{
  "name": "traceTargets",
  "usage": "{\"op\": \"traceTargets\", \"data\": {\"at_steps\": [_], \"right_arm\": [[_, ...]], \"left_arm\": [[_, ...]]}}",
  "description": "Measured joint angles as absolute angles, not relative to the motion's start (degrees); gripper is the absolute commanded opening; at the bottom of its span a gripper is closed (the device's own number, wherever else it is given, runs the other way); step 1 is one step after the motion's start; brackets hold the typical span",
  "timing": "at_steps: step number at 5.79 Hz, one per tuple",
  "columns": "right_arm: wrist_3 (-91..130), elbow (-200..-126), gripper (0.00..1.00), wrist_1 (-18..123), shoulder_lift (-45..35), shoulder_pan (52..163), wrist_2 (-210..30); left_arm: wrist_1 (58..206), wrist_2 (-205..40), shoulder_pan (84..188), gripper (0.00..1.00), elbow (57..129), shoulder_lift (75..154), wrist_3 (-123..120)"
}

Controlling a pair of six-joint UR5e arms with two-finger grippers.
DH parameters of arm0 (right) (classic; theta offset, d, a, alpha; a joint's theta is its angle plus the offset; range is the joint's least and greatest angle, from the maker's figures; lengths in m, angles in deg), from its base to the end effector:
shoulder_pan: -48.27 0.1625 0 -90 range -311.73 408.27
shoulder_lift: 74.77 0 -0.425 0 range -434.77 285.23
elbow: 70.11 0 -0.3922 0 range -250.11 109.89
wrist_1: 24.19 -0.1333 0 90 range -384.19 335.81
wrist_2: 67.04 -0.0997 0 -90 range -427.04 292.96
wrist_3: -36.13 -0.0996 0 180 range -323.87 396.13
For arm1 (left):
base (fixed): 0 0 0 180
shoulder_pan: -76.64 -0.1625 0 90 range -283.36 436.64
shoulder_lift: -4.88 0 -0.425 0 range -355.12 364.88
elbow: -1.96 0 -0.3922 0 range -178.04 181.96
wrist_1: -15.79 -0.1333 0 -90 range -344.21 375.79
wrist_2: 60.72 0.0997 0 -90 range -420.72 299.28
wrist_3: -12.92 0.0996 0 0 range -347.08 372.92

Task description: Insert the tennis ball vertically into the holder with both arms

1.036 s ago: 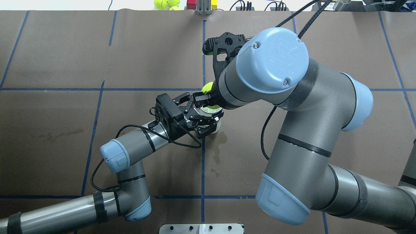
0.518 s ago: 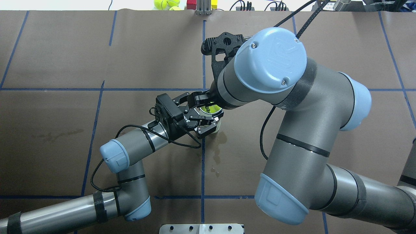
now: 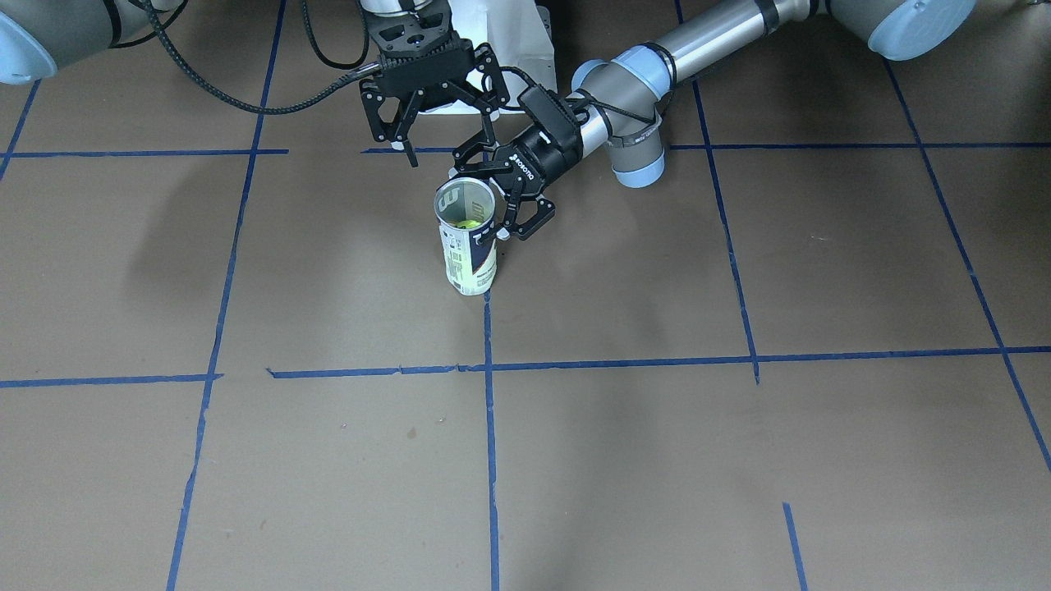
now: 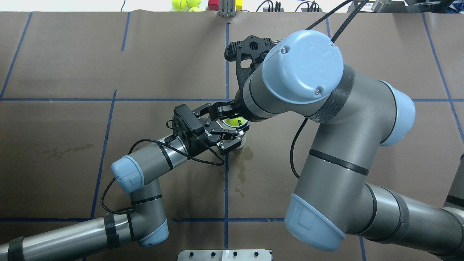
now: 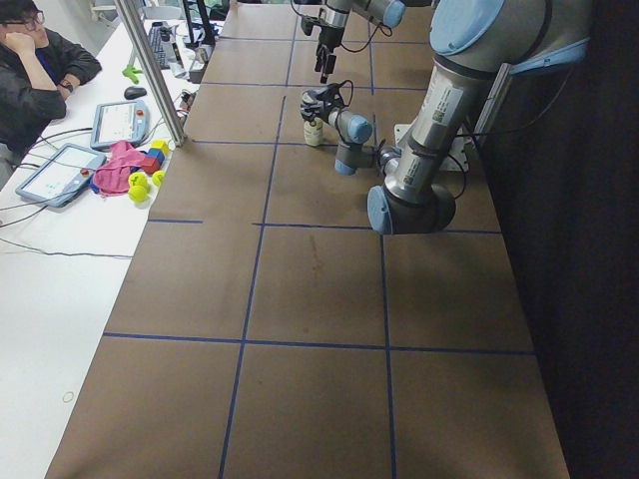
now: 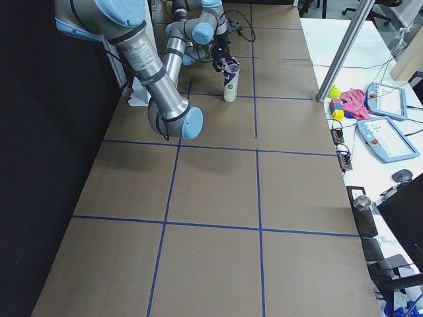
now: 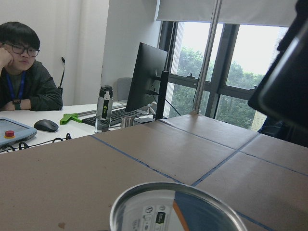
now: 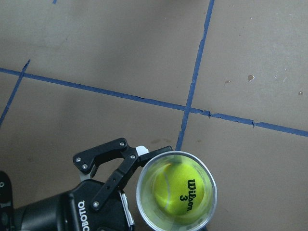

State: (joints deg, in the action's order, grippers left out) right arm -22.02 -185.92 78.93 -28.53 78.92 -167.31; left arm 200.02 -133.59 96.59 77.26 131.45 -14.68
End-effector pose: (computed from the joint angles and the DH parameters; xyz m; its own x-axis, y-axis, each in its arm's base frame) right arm -0.4294 -0.3888 0.0730 0.6011 -0.2474 0.7599 -0.0666 0.9321 0.3561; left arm 0.5638 -0.3777 0.2263 0.3177 0.7856 -0.5309 0.6327 0.2413 0.7358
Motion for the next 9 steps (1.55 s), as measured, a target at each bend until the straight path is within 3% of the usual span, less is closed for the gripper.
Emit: {"op": "traceTargets", "data": {"at_steps": [4,9], "right_arm": [[-20.3,-186.2,0.99,79.0,-28.3,80.7,-168.8],[-11.0,-187.0,0.99,79.1,-25.7,94.5,-182.9]], "left_arm": [[200.4,-132.3,96.6,0.95,79.1,131.4,-14.6],[199.6,-132.2,97.8,0.95,83.7,131.3,-14.3]]}}
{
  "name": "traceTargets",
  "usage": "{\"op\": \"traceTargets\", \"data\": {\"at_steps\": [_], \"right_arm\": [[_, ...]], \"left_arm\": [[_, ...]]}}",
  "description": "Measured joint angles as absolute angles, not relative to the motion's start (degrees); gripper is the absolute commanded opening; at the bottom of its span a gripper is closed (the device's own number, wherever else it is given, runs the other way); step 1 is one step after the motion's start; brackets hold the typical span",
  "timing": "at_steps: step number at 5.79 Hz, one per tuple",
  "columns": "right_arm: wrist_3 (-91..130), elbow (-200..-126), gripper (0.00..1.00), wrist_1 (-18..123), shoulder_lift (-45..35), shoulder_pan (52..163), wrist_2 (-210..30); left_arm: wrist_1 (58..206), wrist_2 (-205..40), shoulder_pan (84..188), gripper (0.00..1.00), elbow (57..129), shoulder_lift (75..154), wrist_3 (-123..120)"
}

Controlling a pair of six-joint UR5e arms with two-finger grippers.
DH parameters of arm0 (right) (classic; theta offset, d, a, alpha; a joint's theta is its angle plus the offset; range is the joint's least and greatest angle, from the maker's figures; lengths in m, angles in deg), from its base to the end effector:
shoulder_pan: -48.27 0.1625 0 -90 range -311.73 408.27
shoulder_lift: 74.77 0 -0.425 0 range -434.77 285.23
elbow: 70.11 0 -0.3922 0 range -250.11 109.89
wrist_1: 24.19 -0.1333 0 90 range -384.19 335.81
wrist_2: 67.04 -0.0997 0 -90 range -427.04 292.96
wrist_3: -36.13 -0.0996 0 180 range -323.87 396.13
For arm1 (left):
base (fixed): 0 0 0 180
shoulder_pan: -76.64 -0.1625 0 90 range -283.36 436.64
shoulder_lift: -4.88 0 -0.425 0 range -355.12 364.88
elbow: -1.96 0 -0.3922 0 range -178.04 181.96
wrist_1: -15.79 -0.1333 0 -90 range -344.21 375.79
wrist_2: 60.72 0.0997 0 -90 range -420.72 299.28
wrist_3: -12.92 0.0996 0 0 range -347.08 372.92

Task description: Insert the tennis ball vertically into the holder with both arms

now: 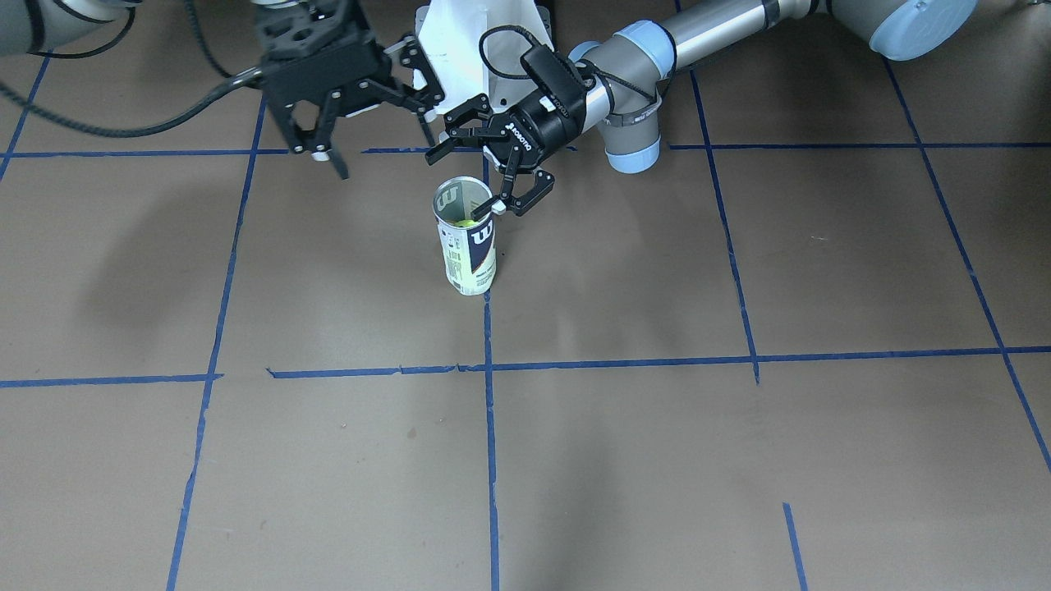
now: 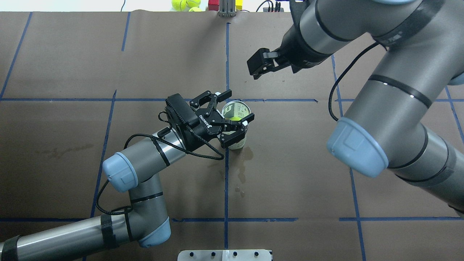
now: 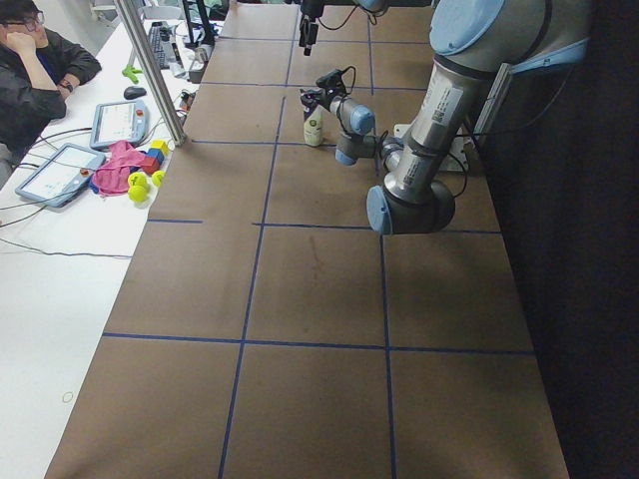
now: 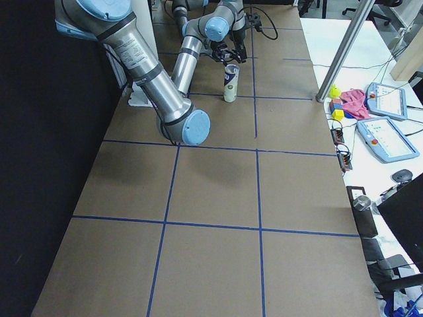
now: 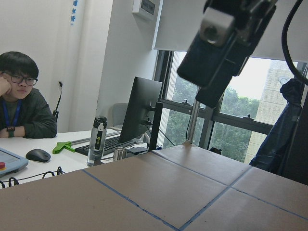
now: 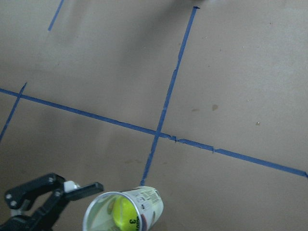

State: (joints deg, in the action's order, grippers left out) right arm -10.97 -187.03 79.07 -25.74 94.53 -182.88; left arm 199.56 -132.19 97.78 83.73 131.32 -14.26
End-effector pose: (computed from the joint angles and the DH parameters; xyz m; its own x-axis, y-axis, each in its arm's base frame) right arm -0.3202 -0.4646 0.0906 0.5685 -0.2920 0.7691 -0.0239 0.9286 0.3703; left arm 0.5238 -0.3794 0.1844 0.3022 0.7875 -0.5372 0.7105 0.1896 0.6777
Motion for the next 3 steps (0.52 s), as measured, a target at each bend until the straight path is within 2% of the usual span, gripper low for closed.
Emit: {"op": "traceTargets", "data": {"at_steps": [1,3], "right_arm": [[-6.2,-186.8,0.99,79.1,-23.5,97.1,-183.9],[5.7,-186.7,0.99,79.0,-17.8,104.8,-187.9]], "left_arm": [[197.4,-132.3,98.9,0.95,84.8,131.2,-14.2],[180.5,-132.6,100.9,0.99,93.3,130.9,-14.2]]}}
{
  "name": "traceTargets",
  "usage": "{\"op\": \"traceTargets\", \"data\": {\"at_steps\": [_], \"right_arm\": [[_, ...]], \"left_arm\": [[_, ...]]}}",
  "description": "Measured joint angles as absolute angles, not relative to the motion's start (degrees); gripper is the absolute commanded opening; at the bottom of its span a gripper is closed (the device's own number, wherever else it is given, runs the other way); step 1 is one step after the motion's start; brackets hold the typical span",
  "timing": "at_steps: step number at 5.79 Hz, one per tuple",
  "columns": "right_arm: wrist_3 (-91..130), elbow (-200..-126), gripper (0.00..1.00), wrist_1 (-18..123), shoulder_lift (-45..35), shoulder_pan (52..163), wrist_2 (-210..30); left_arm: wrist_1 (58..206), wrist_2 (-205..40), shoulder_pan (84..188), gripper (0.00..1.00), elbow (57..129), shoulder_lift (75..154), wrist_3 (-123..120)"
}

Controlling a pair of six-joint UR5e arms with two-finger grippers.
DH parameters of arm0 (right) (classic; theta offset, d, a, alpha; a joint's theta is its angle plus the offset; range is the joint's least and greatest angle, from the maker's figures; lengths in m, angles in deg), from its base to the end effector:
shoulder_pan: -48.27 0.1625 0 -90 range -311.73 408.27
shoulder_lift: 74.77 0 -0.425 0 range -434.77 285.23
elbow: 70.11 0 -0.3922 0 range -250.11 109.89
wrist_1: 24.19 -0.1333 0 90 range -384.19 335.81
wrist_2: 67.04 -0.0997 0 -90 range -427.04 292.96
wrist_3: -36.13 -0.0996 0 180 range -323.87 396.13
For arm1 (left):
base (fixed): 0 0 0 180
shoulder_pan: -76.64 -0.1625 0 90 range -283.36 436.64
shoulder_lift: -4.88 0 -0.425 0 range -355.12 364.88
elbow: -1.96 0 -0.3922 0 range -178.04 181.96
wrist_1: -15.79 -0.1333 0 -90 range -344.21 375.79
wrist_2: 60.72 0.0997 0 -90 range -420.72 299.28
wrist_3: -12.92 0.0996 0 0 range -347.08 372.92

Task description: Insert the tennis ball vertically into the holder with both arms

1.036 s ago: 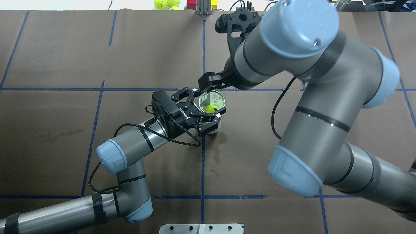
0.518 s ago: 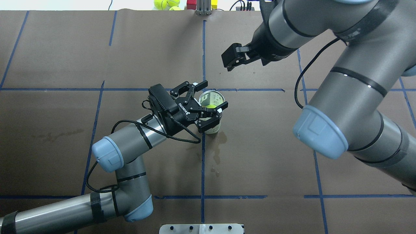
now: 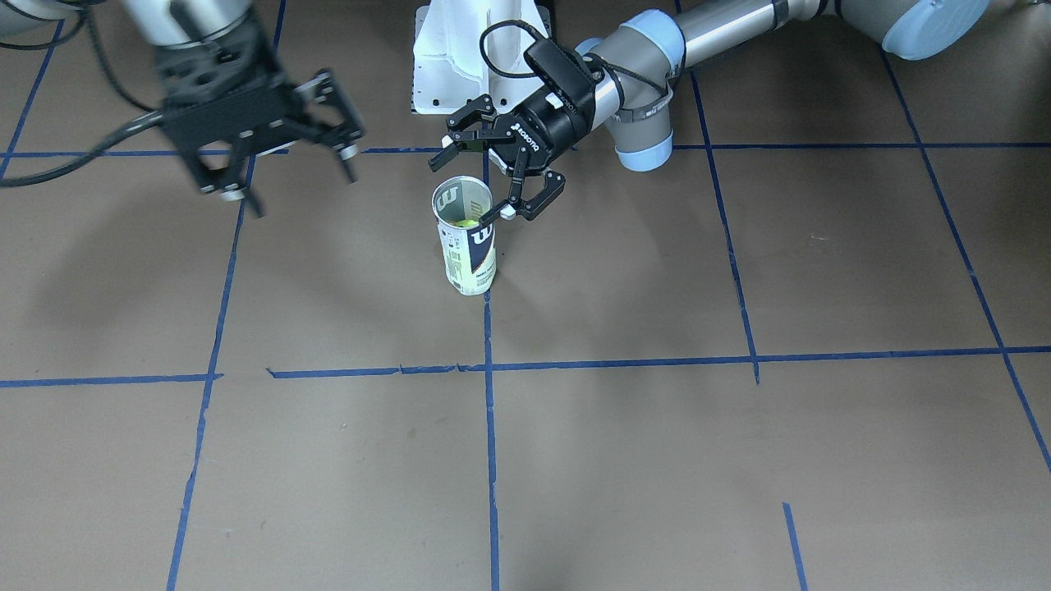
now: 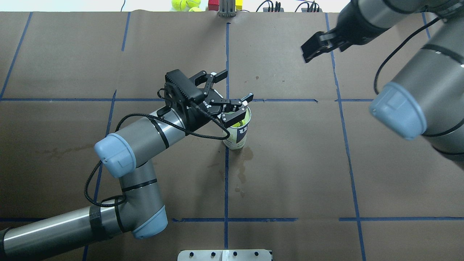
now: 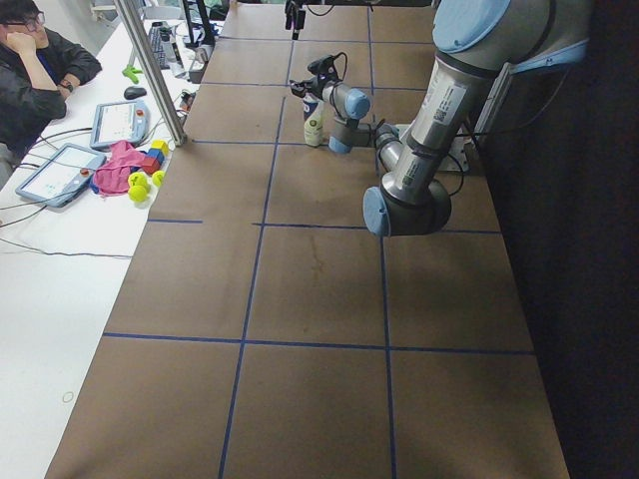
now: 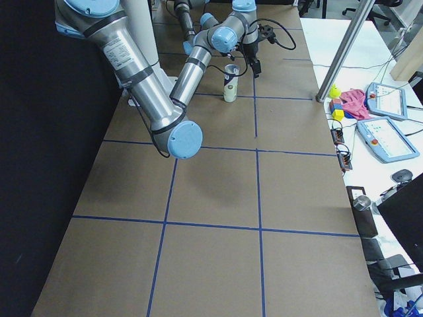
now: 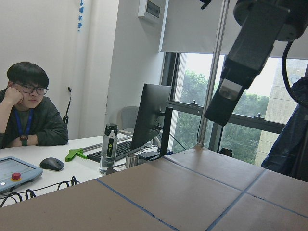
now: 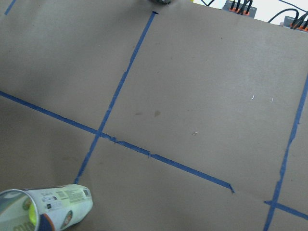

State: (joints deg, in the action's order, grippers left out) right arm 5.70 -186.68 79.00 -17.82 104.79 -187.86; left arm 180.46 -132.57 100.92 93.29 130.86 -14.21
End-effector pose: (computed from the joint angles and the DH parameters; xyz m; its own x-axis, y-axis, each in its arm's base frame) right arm -0.2408 -0.5132 0.1671 0.6336 -0.3843 0.6714 0.0688 0.8925 0.4459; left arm 0.4904 -0.4015 0.1408 0.4265 0.7354 -0.5266 0.6019 0.2039 0.7721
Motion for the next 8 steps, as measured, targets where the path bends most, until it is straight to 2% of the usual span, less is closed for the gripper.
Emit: {"op": "traceTargets", "data": {"at_steps": [3,8], "right_arm": [[25.3,-185.4,1.00,78.8,-8.5,114.0,-190.9],[42.4,-183.3,1.00,78.3,8.8,127.1,-197.7]], "left_arm": [[148.1,-139.1,106.7,1.00,104.4,131.0,-14.1],[114.4,-157.8,121.8,1.00,106.1,130.9,-9.2]]}}
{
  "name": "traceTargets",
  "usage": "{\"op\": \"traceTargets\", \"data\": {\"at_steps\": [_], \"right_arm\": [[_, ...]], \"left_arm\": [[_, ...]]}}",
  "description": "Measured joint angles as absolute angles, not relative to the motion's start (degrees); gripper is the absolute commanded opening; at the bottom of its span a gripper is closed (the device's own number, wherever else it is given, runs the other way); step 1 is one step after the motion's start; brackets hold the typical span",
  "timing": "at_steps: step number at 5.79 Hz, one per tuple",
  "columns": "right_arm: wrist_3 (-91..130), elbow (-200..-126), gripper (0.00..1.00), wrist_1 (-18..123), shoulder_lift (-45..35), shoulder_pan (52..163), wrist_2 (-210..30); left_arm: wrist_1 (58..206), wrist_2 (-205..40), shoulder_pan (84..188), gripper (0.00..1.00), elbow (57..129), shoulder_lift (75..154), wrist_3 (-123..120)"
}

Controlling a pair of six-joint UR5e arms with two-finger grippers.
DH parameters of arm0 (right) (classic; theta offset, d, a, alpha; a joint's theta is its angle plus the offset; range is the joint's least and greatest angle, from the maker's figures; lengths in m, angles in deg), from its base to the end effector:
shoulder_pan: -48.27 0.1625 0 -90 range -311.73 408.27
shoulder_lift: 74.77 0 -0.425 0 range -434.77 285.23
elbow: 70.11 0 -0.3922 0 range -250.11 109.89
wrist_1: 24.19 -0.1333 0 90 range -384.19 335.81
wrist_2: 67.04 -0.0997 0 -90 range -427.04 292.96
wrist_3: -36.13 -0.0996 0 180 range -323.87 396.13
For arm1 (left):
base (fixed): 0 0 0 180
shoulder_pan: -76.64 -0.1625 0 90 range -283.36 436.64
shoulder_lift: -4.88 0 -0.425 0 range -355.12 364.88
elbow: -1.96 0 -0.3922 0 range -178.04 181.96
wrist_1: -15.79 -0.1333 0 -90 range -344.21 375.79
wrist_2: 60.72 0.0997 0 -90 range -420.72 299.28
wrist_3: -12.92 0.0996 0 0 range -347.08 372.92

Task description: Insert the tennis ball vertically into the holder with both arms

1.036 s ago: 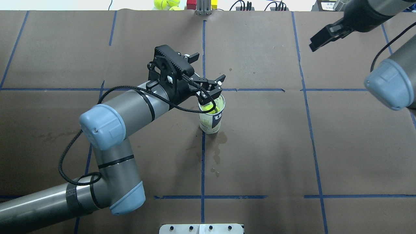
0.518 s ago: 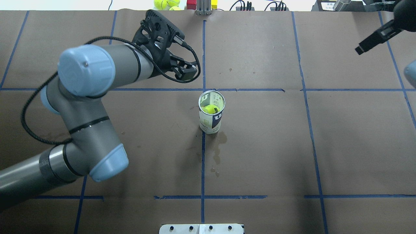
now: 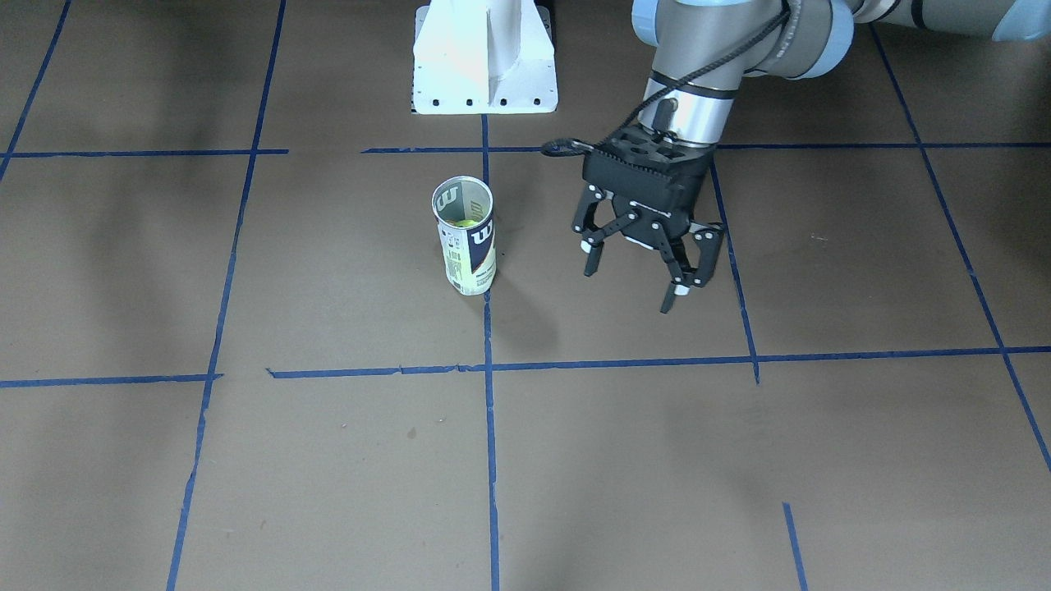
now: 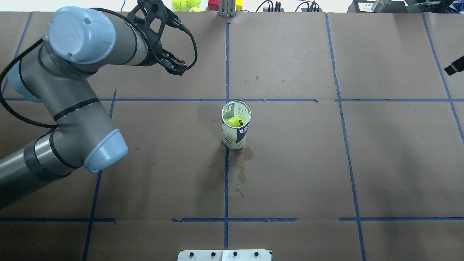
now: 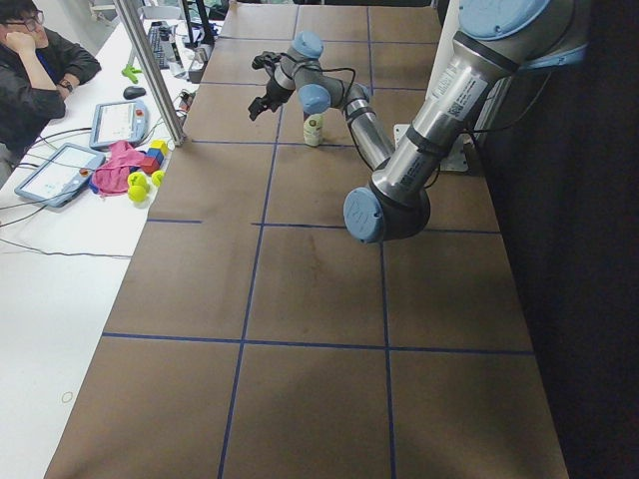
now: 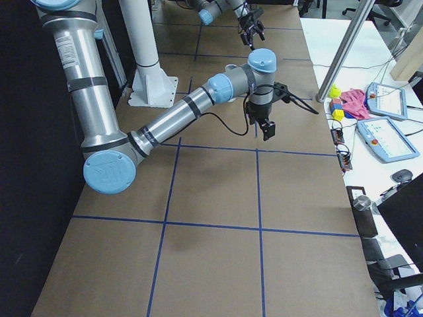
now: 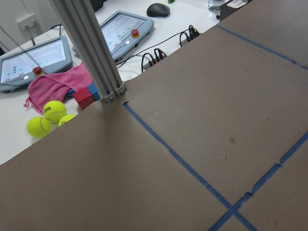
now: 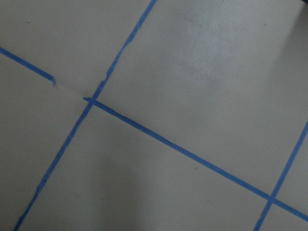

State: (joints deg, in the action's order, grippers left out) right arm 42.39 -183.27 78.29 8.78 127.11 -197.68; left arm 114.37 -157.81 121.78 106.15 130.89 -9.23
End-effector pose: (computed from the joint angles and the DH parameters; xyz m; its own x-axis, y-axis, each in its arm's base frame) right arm -0.0309 -0.5099 0.4339 0.6830 -0.4353 0.5866 0.2610 0.8954 0.3607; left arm 0.3636 -0.5370 0.1709 0.7204 0.5791 -0.3817 -0.1015 0.6324 0.7679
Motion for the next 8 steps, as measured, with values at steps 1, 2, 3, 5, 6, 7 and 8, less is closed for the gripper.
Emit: {"op": "traceTargets", "data": {"at_steps": [1,2,3,5,6,7,8], "right_arm": [[42.7,-183.2,1.00,78.2,13.6,129.0,-197.6],[42.7,-182.7,1.00,78.2,18.0,130.4,-197.6],[42.6,-180.8,1.00,78.3,21.0,131.8,-197.5],[42.7,-175.0,1.00,77.9,22.6,134.2,-197.6],[42.6,-174.0,1.00,77.6,22.8,134.5,-197.6],[42.4,-173.7,1.00,77.5,22.8,134.6,-197.7],[42.3,-173.5,1.00,77.4,22.8,134.7,-197.8]], "left_arm": [[108.7,-162.3,125.7,1.00,106.2,130.7,-6.7],[105.1,-167.8,130.1,1.00,106.1,129.6,-5.8],[103.5,-173.1,135.0,1.00,106.2,127.1,-5.6],[102.6,-178.7,144.5,1.00,104.9,117.3,-5.5],[103.2,-180.8,147.6,1.00,103.6,112.4,-3.9],[104.1,-183.7,150.0,1.00,102.3,106.4,1.0],[103.5,-186.2,153.0,1.00,100.6,101.6,5.4]]}}
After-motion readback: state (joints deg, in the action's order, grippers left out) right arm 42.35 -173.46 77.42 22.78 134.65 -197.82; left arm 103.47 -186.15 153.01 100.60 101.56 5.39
